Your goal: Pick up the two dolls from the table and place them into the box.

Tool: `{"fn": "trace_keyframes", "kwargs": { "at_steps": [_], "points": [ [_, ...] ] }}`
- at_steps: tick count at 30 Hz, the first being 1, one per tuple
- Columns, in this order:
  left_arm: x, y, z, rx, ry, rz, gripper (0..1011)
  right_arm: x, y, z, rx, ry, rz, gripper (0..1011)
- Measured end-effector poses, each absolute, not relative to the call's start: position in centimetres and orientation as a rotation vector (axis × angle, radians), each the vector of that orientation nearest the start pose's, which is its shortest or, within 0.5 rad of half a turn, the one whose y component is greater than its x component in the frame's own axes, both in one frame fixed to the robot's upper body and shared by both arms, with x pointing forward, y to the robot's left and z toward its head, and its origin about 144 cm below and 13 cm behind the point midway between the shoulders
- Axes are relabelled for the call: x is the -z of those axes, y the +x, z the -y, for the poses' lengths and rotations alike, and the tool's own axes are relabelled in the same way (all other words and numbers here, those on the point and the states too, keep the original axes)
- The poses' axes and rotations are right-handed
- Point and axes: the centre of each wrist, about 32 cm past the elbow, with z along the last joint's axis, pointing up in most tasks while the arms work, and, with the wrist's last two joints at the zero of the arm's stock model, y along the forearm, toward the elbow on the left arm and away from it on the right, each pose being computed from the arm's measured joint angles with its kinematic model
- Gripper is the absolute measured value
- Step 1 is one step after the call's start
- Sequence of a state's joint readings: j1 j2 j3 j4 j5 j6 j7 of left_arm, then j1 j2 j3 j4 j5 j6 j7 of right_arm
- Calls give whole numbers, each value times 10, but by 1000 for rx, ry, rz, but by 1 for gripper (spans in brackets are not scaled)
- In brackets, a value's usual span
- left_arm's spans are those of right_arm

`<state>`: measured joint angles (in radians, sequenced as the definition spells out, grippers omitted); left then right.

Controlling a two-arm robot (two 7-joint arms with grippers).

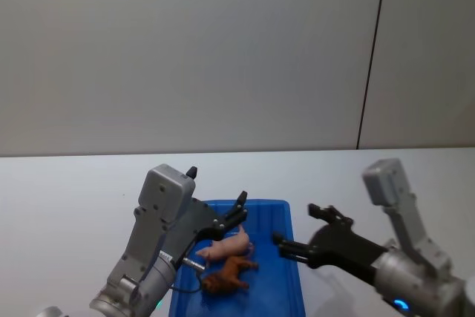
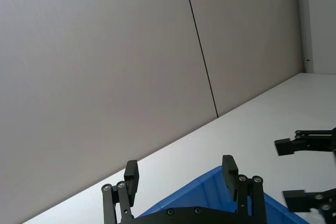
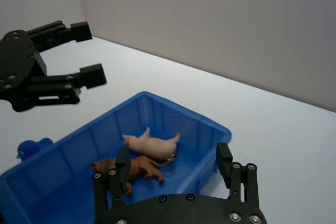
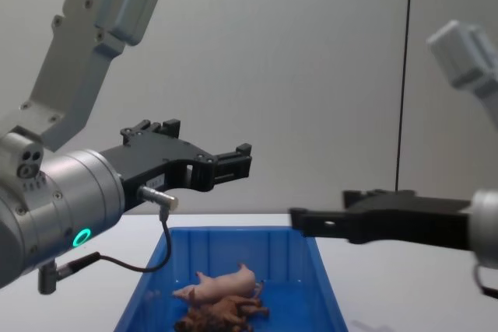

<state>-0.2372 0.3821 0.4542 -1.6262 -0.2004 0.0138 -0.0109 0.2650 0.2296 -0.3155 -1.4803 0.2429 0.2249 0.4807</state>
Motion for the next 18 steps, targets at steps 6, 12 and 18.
{"fn": "trace_keyframes", "kwargs": {
  "at_steps": [6, 12, 18],
  "points": [
    [-1204, 492, -198, -1124, 61, 268, 1001, -1186, 511, 229, 839, -126, -54, 1001],
    [-1204, 492, -199, -1124, 62, 267, 1001, -1183, 503, 246, 858, -127, -45, 1001],
    [-1205, 488, -201, -1137, 79, 266, 1001, -1181, 498, 256, 869, -128, -38, 1001]
  ]
}}
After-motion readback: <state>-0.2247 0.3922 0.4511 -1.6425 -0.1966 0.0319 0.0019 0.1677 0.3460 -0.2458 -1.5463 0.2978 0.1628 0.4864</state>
